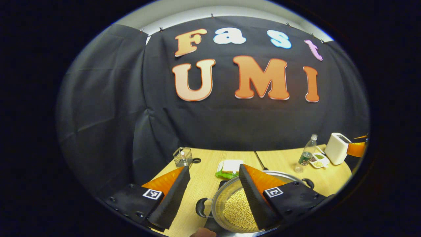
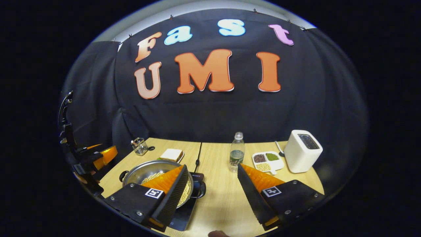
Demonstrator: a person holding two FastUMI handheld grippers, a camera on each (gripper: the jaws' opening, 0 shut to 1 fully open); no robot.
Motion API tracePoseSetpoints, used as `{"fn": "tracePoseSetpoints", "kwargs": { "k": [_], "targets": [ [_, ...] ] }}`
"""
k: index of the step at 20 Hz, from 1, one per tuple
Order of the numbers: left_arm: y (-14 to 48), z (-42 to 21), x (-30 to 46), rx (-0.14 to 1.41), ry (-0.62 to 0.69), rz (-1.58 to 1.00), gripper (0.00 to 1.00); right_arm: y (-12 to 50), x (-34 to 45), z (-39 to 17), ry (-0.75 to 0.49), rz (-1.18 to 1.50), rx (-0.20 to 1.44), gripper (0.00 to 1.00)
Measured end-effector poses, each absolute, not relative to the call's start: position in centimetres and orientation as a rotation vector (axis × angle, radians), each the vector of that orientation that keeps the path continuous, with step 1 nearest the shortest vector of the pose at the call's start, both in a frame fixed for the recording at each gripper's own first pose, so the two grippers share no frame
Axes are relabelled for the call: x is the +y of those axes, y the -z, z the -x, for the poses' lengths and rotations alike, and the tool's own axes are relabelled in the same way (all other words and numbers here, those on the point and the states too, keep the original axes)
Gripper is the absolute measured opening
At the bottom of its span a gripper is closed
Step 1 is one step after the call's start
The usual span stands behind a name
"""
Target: First push the handle of the pot to place it horizontally, then grasp the pot with both hands and set it on the induction cooktop.
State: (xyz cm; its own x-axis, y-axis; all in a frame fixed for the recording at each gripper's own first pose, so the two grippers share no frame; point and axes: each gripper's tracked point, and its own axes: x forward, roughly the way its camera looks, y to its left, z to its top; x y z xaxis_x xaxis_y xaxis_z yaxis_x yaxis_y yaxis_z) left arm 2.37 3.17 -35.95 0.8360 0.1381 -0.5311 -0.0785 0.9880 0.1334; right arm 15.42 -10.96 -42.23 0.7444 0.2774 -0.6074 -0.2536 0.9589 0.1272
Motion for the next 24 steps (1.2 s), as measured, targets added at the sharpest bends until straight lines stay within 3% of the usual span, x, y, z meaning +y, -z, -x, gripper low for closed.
{"fn": "tracePoseSetpoints", "kwargs": {
  "k": [10,12,14,18,21,23,24],
  "targets": [
    [17.4,-2.7,0.6,0.252,-0.082,-0.108,1.00,27.8,-17.1,-16.5,-0.242,0.096,0.256,0.94],
    [13.8,-2.7,0.1,0.198,-0.074,-0.083,1.00,25.1,-17.5,-16.4,-0.256,0.106,0.204,0.99],
    [11.1,-2.3,0.1,0.149,-0.065,-0.064,1.00,23.2,-17.7,-16.0,-0.280,0.104,0.162,0.91],
    [5.1,-0.7,1.4,0.030,-0.080,-0.060,0.96,20.3,-19.5,-15.6,-0.261,0.097,0.101,0.95],
    [0.9,0.4,2.1,-0.040,-0.076,-0.059,1.00,18.0,-21.9,-15.8,-0.220,0.087,0.053,0.98],
    [-0.9,1.5,3.0,-0.059,-0.073,-0.063,0.95,17.3,-23.5,-15.8,-0.183,0.077,0.038,0.92],
    [-2.0,2.1,3.6,-0.074,-0.074,-0.074,0.92,16.9,-24.2,-15.7,-0.175,0.079,0.031,0.98]
  ]
}}
